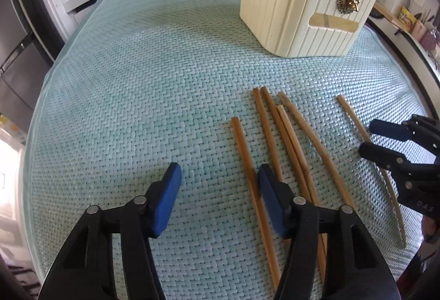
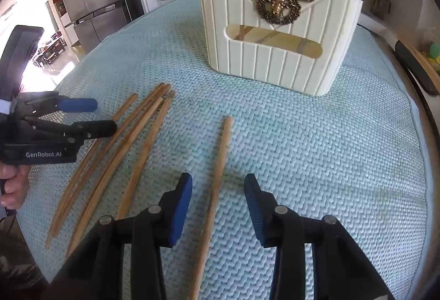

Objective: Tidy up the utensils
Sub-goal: 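Lower the left gripper onto a chopstick while the right gripper grasps another chopstick, then lift and carry both chopsticks over the cream caddy with both grippers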

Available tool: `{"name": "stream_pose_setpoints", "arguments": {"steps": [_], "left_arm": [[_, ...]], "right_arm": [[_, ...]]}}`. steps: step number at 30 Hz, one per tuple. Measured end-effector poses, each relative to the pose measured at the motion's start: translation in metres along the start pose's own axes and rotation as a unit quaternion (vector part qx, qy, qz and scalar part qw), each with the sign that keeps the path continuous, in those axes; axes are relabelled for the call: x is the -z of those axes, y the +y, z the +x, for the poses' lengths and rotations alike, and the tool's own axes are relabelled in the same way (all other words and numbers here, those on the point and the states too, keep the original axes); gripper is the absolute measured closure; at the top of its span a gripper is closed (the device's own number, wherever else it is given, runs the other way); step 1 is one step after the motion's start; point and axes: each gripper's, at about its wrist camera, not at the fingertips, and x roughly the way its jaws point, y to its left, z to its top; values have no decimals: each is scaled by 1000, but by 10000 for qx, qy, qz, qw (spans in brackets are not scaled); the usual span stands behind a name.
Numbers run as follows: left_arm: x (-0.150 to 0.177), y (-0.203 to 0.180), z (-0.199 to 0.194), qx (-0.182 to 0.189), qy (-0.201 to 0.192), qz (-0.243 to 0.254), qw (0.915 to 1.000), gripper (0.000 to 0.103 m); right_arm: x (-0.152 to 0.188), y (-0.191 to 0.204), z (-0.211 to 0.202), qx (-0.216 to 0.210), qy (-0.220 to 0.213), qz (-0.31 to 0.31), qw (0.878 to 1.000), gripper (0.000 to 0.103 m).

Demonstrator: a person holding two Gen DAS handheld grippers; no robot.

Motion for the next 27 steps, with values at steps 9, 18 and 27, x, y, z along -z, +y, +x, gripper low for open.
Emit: {"name": "stream_pose_setpoints", "arguments": {"steps": [9, 18, 27], "left_arm": [[-21, -3, 12, 160, 101, 109, 9998, 67], [-32, 4, 21, 209, -3, 54, 9998, 98], [-41, 24, -59, 393, -1040, -262, 9935, 98]], "right_arm": [[-31, -7, 16, -68, 96, 29, 9999, 75], [-52, -16, 22, -347, 39, 241, 9991, 96], [-57, -29, -71, -967, -1112, 498, 9878, 96]]}}
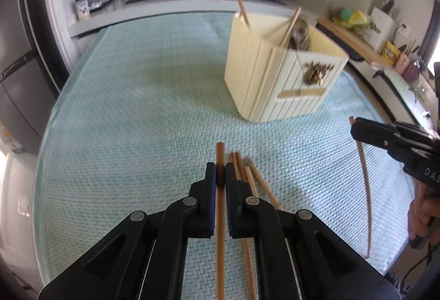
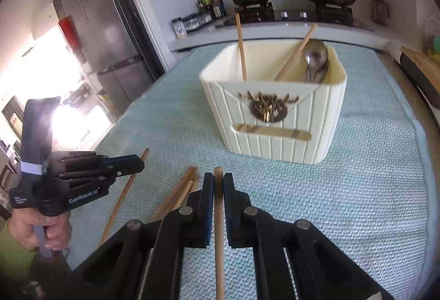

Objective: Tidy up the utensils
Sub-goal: 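Lift and carry both chopsticks over the cream caddy with both grippers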

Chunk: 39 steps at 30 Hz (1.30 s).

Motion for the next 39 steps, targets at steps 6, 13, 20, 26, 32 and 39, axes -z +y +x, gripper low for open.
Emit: {"name": "stream_pose_setpoints", "arguments": {"steps": [6, 13, 20, 26, 32, 39], "left_arm": [[1, -19, -97, 268, -910, -59, 9955, 98], [9, -34, -141, 443, -1456, -69, 9883, 98], [11, -44, -155, 533, -1625, -53, 9852, 99], [9, -47, -169, 573, -1754, -71, 9828, 99], [-1, -44, -174, 671, -1853, -171, 9802, 99], [-25, -41, -181, 798, -1977, -204, 9768, 99]], "right_arm": [[-13, 22, -70, -223, -736, -205, 9968, 96], [-4, 39, -126, -197, -1410, -408, 9890, 96], [-2, 52, -148, 32, -1915, -641, 9794, 96], [-5, 49, -165, 87, -2294, -587, 9715, 96], [-14, 45, -169, 129, -2386, -557, 9694, 96], [-38, 38, -178, 220, -2506, -579, 9661, 96]]}}
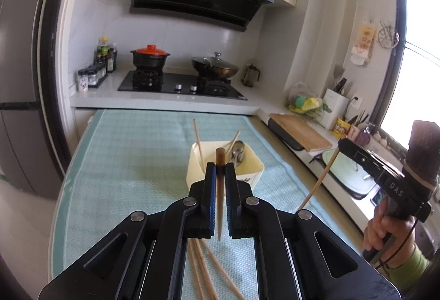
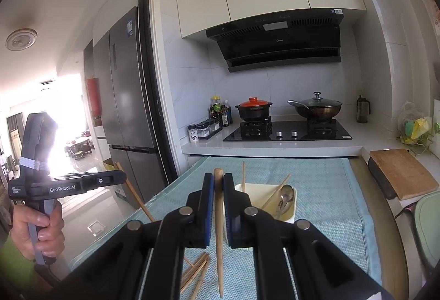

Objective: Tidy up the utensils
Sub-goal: 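Lift and carry both chopsticks over the cream caddy with both grippers, then open both grippers to drop the chopsticks into the caddy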

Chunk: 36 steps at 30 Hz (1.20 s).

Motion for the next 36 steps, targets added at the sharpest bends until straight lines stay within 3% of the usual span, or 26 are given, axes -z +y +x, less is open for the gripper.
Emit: {"name": "stream_pose_setpoints", "arguments": {"steps": [10, 16, 21, 24, 30, 36], "left_arm": [[-71, -16, 8, -11, -546, 199, 9983, 99], [-100, -20, 51, -138, -474, 213, 9986, 99], [-101, -15, 107, -236, 21, 102, 9997, 99], [-95, -8, 144, -327, 390, 6, 9987, 99], [-71, 3, 207, -508, 1071, -115, 9929, 99], [-56, 12, 239, -637, 1409, -206, 9878, 97]], "right_arm": [[-66, -8, 17, 181, -527, -226, 9982, 96], [-95, -10, 60, 312, -692, -436, 9962, 96], [-83, -32, 123, 271, -227, -105, 9993, 96], [-62, -52, 165, 166, 271, 287, 9991, 96], [-11, -83, 236, -51, 1212, 960, 9880, 96], [8, -95, 273, -60, 1638, 1151, 9797, 92]]}}
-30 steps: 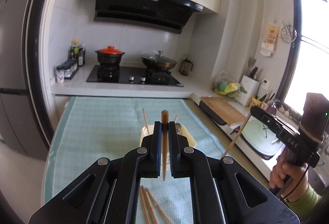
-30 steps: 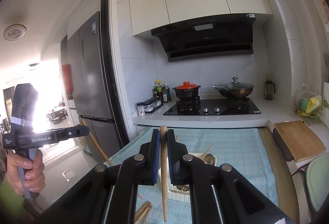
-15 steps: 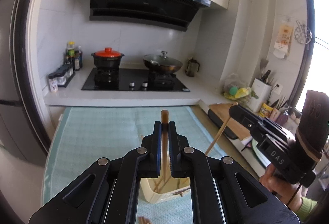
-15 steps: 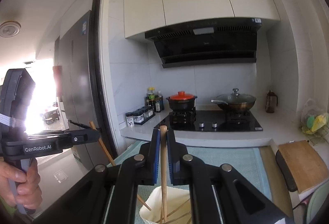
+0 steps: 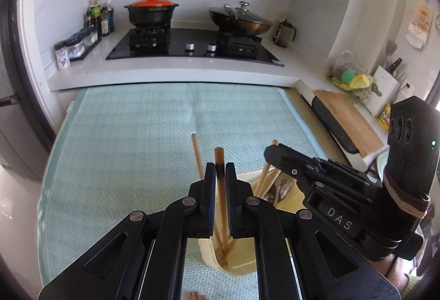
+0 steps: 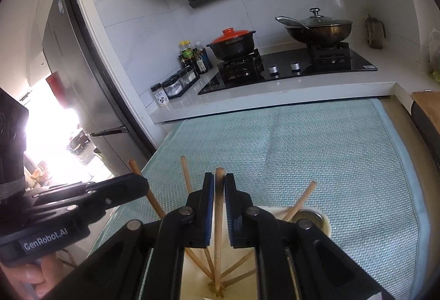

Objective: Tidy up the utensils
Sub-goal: 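Open both grippers to drop the chopsticks into the caddy, then move both open grippers back toward the remaining chopsticks on the towel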

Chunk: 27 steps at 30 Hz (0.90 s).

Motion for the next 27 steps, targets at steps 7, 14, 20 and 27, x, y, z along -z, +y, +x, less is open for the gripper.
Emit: {"name": "stream_pose_setpoints", "arguments": {"steps": [7, 14, 20, 27], "left_arm": [[-3, 10, -27, -128, -191, -65, 9997, 43], [41, 21, -114, -323, -452, 411, 9976, 27], [114, 38, -192, -637, -625, 598, 9942, 19], [205, 37, -237, -814, -817, 329, 9928, 13]], "right_arm": [[-17, 19, -18, 186, -165, -297, 9993, 52], [-1, 55, -106, 442, -676, -960, 9921, 45], [77, 84, -179, 647, -710, -1744, 9800, 36], [194, 86, -221, 976, -500, -1800, 9775, 36]]}}
